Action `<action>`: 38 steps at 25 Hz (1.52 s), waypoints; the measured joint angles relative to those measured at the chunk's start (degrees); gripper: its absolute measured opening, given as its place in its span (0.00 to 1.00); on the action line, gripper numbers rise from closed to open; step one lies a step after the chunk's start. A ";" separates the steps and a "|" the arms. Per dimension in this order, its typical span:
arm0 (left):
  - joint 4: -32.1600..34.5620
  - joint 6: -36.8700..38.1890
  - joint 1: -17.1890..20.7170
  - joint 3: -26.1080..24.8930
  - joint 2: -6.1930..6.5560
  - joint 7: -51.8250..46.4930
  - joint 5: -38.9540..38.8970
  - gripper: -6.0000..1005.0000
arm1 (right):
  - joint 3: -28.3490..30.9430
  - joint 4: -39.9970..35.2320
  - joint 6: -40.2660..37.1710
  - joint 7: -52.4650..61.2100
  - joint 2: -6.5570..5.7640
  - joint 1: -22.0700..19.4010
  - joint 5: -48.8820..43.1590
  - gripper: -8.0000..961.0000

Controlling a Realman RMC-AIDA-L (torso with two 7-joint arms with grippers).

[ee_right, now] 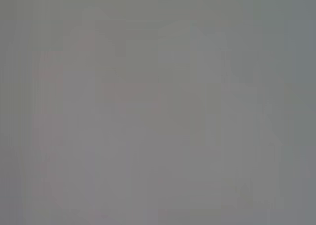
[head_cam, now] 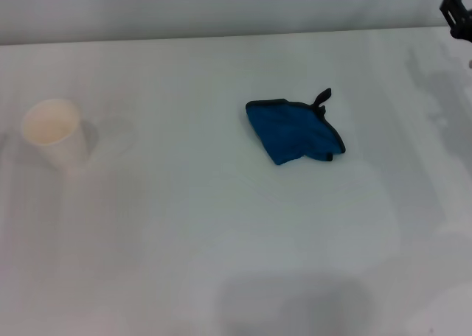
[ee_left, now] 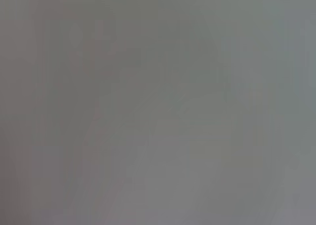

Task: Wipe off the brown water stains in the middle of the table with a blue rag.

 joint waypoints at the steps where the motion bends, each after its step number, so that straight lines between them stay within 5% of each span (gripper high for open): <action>1: 0.00 -0.56 -0.10 0.00 0.02 0.04 0.00 0.88 | -0.07 0.19 0.10 0.46 0.00 -0.12 0.09 0.71; 38: -0.10 -5.22 -2.22 0.00 0.09 0.19 -0.99 0.88 | 0.14 2.38 6.28 4.32 -0.01 1.23 1.42 0.71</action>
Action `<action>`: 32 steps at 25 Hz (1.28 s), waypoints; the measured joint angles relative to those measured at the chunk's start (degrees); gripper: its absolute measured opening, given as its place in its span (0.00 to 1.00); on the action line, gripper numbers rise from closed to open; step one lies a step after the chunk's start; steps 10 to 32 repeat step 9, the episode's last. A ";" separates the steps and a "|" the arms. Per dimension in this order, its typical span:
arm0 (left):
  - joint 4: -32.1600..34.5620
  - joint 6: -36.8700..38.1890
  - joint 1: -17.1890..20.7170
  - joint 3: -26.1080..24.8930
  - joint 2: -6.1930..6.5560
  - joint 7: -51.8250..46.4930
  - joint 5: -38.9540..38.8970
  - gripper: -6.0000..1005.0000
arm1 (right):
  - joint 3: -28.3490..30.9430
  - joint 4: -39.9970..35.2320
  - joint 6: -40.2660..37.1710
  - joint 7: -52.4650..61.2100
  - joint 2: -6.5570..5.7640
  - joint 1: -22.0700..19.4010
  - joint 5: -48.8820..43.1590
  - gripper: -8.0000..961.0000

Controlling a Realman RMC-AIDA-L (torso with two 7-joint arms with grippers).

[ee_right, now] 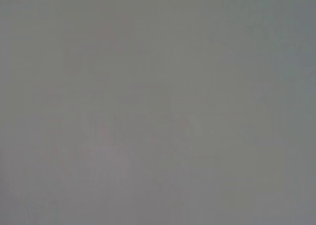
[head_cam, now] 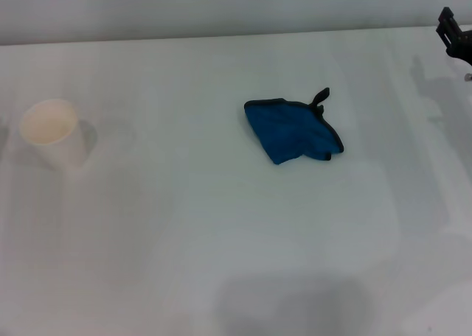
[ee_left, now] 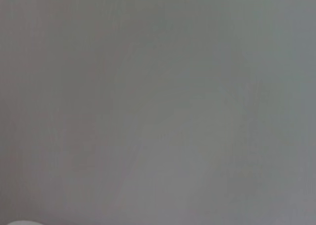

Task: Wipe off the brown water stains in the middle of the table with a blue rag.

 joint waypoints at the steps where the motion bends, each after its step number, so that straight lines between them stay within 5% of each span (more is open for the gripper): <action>1: 0.00 -0.05 -0.12 0.00 0.00 0.00 -0.27 0.88 | 0.00 -0.16 1.03 0.00 -0.01 0.19 0.41 0.71; 32: -1.42 -0.92 -2.17 0.00 0.09 0.14 -0.60 0.88 | 0.05 -0.29 3.74 -0.47 -0.01 1.66 3.02 0.71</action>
